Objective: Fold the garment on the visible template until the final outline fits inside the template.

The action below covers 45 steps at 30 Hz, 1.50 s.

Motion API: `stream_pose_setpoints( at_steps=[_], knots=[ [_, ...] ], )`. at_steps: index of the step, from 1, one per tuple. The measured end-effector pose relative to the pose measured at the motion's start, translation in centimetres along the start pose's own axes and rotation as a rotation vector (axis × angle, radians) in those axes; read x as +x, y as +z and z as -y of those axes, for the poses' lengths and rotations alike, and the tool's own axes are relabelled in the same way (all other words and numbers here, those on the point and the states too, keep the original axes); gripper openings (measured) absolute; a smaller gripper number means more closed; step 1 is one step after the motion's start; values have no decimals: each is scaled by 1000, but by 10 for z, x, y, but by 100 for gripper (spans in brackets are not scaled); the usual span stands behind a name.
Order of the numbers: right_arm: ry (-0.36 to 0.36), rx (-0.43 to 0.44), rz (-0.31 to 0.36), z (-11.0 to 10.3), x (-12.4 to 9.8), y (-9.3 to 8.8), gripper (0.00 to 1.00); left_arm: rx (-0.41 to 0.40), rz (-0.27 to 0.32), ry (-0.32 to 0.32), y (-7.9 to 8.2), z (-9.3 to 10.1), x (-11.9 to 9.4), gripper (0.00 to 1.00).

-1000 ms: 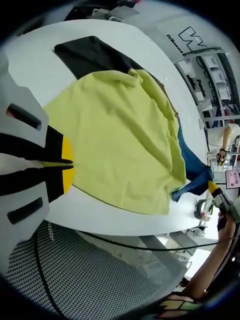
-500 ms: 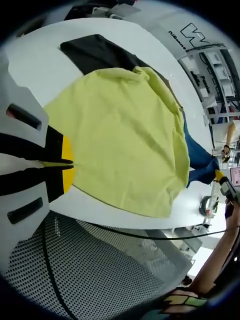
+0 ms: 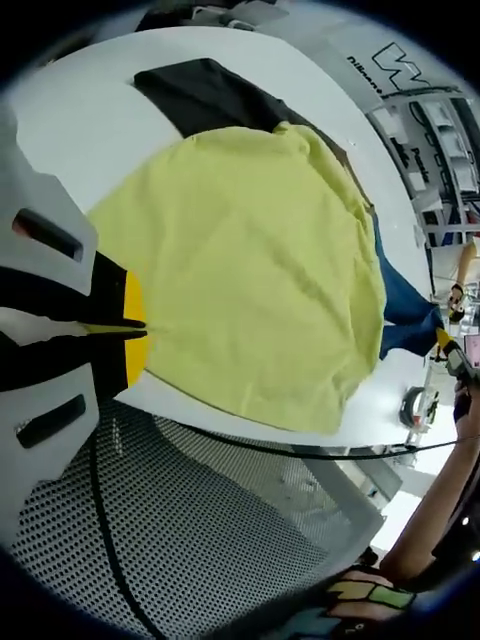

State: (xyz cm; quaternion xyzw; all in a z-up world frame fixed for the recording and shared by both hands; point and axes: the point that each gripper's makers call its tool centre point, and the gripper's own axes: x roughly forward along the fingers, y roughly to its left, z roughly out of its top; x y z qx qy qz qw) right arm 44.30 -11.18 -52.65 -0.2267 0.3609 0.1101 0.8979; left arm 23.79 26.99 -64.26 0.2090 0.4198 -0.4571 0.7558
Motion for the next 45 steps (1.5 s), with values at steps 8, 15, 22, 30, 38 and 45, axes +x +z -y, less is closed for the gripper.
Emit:
stream_pose_setpoints(
  at_steps=[8, 15, 22, 30, 38, 45],
  knots=[
    [-4, 21, -25, 7, 11, -5, 0, -22, -14, -47, -4, 15, 0, 0],
    [-47, 80, -46, 21, 27, -25, 0, -24, -18, -55, -3, 18, 1, 0],
    [-48, 131, -100, 25, 43, -49, 0, -6, -30, -73, -2, 25, 2, 0],
    [-42, 158, -133, 23, 50, -67, 0, -9, -32, -71, -2, 26, 2, 0],
    [-35, 173, -155, 20, 53, -79, 0, -11, -33, -79, -3, 29, 2, 0],
    [-60, 165, -90, 19, 39, -76, 14, -18, -44, -81, -2, 29, 2, 0]
  ],
)
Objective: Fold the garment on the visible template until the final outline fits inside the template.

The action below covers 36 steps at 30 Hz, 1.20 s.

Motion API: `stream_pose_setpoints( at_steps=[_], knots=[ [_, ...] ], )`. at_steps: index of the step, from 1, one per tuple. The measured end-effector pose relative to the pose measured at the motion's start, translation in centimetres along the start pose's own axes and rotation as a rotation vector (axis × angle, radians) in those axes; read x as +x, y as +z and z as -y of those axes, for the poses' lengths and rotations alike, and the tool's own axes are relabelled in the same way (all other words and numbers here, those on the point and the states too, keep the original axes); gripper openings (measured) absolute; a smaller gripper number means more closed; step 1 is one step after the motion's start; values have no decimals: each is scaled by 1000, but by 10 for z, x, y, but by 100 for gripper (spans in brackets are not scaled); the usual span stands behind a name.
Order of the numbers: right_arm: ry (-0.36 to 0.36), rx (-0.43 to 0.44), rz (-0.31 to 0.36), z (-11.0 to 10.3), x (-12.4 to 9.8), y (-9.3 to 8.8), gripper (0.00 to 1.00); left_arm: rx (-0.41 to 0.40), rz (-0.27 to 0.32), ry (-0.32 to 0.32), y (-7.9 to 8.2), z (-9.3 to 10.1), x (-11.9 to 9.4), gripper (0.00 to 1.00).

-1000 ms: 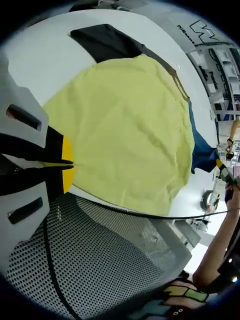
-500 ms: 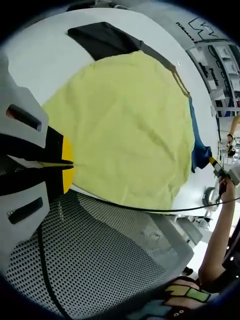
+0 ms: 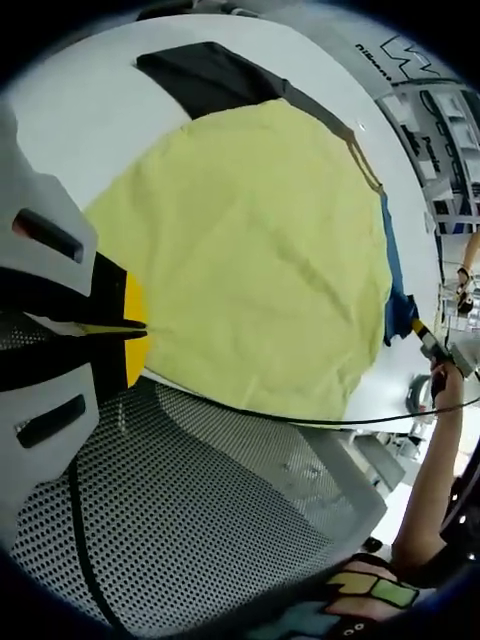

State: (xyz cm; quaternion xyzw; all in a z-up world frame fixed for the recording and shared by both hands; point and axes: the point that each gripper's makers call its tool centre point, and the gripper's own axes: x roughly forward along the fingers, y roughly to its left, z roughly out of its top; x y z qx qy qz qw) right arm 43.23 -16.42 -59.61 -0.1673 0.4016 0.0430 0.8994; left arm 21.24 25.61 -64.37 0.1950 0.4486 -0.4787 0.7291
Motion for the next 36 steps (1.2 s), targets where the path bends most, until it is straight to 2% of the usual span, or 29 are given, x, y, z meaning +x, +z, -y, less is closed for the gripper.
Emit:
stream_pose_setpoints(
  at_steps=[2, 5, 7, 10, 12, 16, 21, 25, 29, 30, 31, 32, 36],
  knots=[
    [25, -6, 63, -7, -10, 9, 14, -4, 0, 0, 0, 0, 0, 0],
    [35, -3, 107, -12, -21, 17, 20, -19, 0, -1, 0, 0, 0, 0],
    [76, -6, 158, -21, -25, 25, 20, -5, -4, -2, 1, 1, 0, 0],
    [136, 2, 165, -34, -29, 25, 20, -5, -5, -2, 1, 1, 0, 0],
    [193, 1, 162, -48, -27, 22, 20, -6, -2, -2, 1, 1, 0, 0],
    [216, -4, 126, -57, -19, 9, 21, -14, 6, -5, 1, 0, 0, 0],
    [252, -7, 124, -67, -17, 5, 27, -4, 11, 4, 1, 1, -1, 0],
    [267, -10, 104, -71, -14, -1, 27, -9, 19, 19, 2, 0, -1, 0],
    [286, -17, 78, -77, -10, -9, 26, -25, 79, 43, 13, -4, -7, 0],
    [287, -21, 56, -78, -8, -14, 25, 15, 93, 53, 15, -5, -9, 0],
    [270, -34, 13, -76, -6, -23, 25, 12, 94, 66, 15, -7, -10, 1],
    [264, -60, -1, -75, -5, -27, 25, 1, 100, 78, 16, -8, -10, 2],
    [290, -28, 4, -76, 0, -31, 26, -28, 140, 94, 20, -11, -12, 3]
  ],
)
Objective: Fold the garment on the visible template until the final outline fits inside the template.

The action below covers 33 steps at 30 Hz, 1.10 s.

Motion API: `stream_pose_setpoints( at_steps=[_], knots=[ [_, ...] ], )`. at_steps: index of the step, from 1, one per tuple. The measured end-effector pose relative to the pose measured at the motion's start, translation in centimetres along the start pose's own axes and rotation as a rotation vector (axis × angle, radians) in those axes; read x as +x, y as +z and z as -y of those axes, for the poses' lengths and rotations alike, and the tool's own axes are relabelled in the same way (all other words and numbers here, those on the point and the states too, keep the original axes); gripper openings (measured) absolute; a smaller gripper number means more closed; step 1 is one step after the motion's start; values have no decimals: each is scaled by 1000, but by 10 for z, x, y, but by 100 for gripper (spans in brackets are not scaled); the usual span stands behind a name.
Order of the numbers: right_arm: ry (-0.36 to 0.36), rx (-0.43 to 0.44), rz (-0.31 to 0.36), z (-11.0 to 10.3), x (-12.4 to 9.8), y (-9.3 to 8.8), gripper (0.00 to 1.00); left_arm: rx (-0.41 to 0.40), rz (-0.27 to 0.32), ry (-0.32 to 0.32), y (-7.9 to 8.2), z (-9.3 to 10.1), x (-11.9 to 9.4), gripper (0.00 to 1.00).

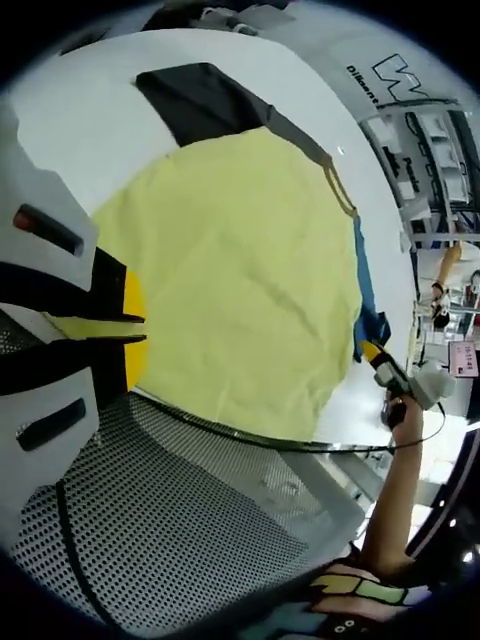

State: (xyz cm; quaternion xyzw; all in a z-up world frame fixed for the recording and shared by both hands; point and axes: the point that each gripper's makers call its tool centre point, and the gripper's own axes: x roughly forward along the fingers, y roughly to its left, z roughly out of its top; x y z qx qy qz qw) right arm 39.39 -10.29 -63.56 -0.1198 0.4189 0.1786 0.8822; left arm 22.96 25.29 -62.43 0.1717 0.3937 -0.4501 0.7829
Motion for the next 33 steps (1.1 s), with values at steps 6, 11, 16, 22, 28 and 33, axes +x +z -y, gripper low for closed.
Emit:
stream_pose_setpoints(
  at_steps=[6, 11, 16, 22, 28, 33],
  knots=[
    [3, 19, -4, -4, 0, -3, 26, -29, 55, 43, 9, -5, -2, 6],
    [9, 20, -15, -6, 2, -7, 25, -46, 88, 47, 16, -6, -1, 7],
    [10, 54, -21, -4, 4, -8, 22, -44, 86, 53, 16, -7, -1, 7],
    [-3, 59, 33, -14, 4, -6, 9, -75, 115, 54, 22, -4, 2, 6],
    [-45, 61, 59, -12, 4, -6, 0, -69, 111, 45, 22, -2, 4, 6],
    [0, 198, 85, -15, -2, -4, 0, -66, 104, 37, 20, 0, 5, 5]
  ],
)
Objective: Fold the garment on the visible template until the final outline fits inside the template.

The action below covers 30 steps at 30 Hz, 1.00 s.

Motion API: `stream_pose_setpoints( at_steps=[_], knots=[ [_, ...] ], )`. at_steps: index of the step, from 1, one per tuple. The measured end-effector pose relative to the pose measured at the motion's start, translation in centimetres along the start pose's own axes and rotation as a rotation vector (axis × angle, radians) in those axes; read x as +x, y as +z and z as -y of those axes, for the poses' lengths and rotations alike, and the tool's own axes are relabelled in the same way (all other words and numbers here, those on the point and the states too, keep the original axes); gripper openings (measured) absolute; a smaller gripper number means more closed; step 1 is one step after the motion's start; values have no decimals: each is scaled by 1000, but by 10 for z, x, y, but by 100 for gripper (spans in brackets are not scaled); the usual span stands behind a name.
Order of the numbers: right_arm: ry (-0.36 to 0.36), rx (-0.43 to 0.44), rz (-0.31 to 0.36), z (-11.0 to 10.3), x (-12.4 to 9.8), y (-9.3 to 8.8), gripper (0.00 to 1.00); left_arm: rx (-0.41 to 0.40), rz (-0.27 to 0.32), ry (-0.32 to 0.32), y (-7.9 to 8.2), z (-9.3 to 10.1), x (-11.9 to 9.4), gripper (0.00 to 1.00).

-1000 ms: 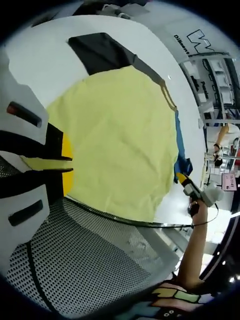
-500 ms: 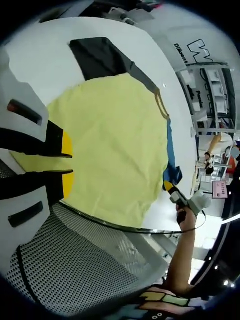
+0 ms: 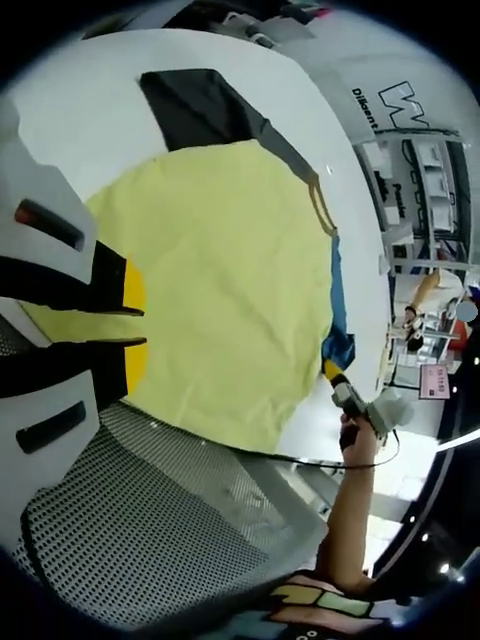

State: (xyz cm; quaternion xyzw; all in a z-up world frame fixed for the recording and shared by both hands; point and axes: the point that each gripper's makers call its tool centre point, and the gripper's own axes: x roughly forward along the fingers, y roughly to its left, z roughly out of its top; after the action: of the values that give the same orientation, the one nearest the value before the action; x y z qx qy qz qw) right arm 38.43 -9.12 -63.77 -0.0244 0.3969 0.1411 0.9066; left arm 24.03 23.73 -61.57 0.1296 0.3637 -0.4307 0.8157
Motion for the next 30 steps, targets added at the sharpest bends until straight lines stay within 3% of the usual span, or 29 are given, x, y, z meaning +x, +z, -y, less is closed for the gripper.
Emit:
stream_pose_setpoints(
  at_steps=[3, 11, 13, 15, 18, 30],
  knots=[
    [25, 117, 92, -2, -15, 17, 0, 7, -6, 1, -1, 0, 0, 5],
    [51, 154, 202, -4, -49, 54, 0, 8, -8, -2, -1, 0, 2, 5],
    [46, 223, 246, -5, -57, 67, 0, 9, -8, -4, -1, 1, 2, 5],
    [29, 193, 255, -5, -63, 72, 0, 11, -6, 2, -1, 0, 2, 5],
    [47, 262, 315, -8, -71, 84, 0, 3, -2, 9, 0, -2, 2, 4],
    [108, 327, 401, -12, -90, 112, 0, 6, -5, 2, 0, -1, 3, 4]
  ],
)
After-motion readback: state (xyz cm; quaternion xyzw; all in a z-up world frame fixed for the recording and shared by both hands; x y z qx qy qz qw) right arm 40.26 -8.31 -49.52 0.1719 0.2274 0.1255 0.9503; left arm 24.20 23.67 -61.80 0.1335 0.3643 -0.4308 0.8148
